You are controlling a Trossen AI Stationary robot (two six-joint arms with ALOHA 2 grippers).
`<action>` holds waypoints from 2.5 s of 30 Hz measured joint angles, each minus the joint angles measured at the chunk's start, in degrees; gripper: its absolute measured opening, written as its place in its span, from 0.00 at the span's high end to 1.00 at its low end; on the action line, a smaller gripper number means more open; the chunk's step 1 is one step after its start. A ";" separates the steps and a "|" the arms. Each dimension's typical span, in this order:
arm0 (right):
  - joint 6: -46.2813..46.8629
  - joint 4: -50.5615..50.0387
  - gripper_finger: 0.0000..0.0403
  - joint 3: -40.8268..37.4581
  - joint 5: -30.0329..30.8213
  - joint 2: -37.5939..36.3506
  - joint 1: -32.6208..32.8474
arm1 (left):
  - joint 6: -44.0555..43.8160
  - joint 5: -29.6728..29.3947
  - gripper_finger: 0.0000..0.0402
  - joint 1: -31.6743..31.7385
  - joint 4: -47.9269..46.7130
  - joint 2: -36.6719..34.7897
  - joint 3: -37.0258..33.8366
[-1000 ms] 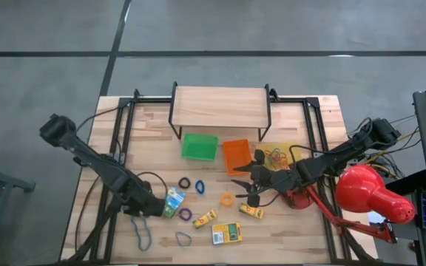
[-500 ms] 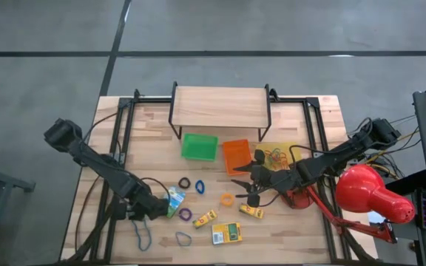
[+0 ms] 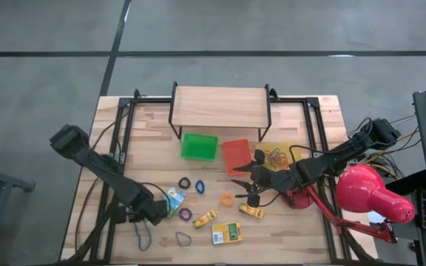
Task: Pick & Place Office Desk Supplies
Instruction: Put the left blue rubber band into the yellow bin
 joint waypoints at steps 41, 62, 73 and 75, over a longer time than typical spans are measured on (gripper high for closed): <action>-0.01 -0.06 0.55 0.00 0.01 0.02 0.00 | 1.91 -0.35 0.98 -0.02 6.86 -0.74 -4.63; -0.01 -0.04 0.55 0.00 0.00 0.02 0.00 | 8.08 -15.32 0.98 -0.01 3.32 -14.84 -1.86; -0.02 -0.09 0.55 0.00 0.00 0.01 0.00 | 19.26 -30.28 0.98 -0.02 -11.98 -15.20 12.30; -0.02 -0.08 0.55 0.00 0.00 0.02 0.00 | 22.17 -35.12 0.98 0.01 -14.61 -15.23 15.02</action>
